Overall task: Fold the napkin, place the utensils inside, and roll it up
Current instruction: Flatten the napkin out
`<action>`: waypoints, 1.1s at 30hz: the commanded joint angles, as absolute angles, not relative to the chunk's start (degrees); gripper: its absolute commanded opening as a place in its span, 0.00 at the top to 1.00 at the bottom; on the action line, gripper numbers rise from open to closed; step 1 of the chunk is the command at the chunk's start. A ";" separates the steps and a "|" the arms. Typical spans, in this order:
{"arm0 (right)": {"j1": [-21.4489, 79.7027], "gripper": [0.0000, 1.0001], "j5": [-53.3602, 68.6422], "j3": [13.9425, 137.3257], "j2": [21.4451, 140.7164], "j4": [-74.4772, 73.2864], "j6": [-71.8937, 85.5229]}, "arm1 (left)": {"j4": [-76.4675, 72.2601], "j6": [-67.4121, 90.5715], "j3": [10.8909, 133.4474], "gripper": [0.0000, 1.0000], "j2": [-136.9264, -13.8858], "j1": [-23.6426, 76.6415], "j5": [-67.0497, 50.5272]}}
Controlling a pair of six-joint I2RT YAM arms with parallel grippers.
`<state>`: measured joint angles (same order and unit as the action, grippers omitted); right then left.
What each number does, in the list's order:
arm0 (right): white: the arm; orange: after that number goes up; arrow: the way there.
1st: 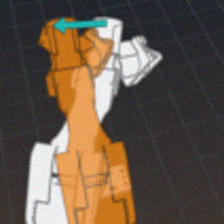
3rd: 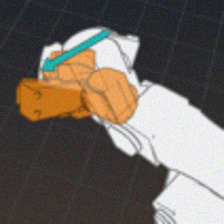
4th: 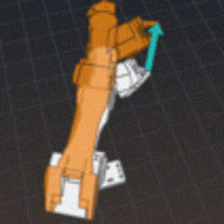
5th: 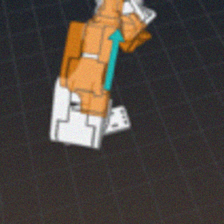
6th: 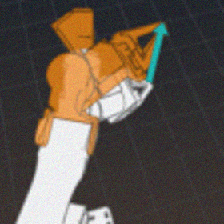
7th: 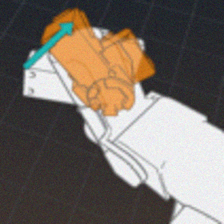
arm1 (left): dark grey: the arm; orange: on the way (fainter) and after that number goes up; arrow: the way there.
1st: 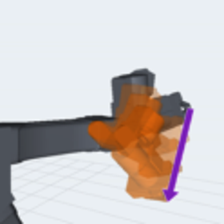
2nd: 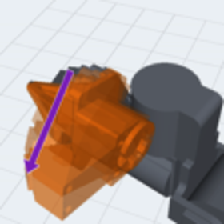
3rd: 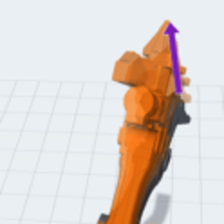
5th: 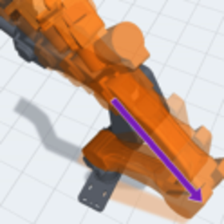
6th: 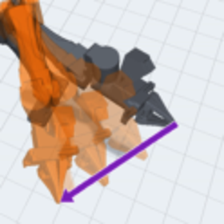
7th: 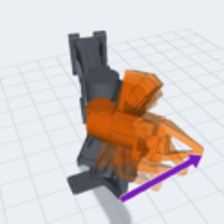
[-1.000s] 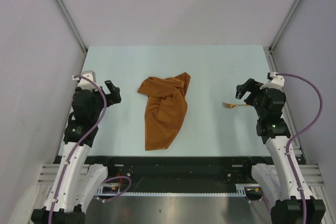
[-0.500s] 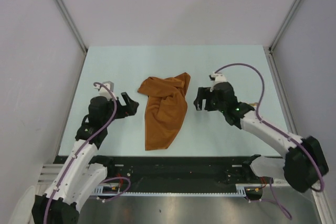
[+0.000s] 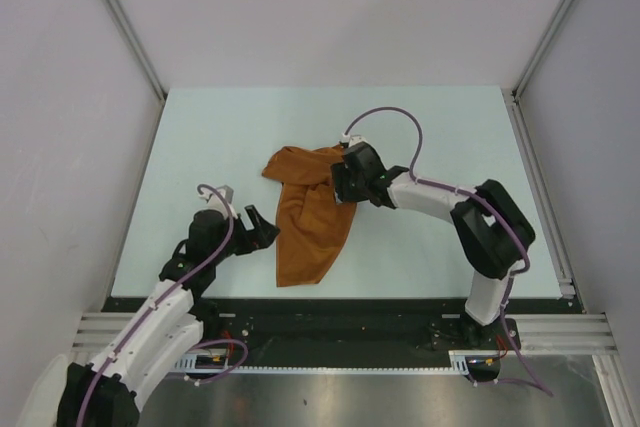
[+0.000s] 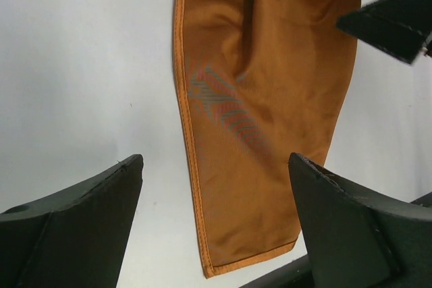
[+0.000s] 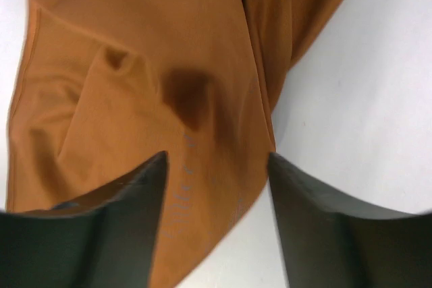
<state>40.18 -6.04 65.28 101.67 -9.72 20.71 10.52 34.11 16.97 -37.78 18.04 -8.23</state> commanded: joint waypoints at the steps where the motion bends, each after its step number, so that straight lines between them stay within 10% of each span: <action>1: 40.61 0.55 -8.09 72.93 108.35 -12.22 19.08 | 9.31 36.48 14.51 0.07 -36.56 19.77 -9.41; 5: 40.52 0.94 -7.03 80.92 113.36 -12.57 18.02 | 12.91 37.09 13.36 0.09 -37.18 21.79 -7.83; 11: 39.73 1.00 -6.59 101.64 125.83 -17.57 17.58 | 14.85 41.04 11.25 0.18 -38.14 26.71 -6.86; 19: 39.46 0.46 -5.71 99.43 121.13 -17.77 17.84 | 12.57 48.86 11.33 0.27 -38.93 38.13 3.15; 33: 37.97 0.39 -4.48 67.68 92.38 -12.31 23.11 | 12.47 43.51 26.71 0.30 -66.70 51.59 18.54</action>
<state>38.70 -5.32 71.20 97.38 -15.70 20.88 10.22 45.91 23.31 -63.51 49.04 12.36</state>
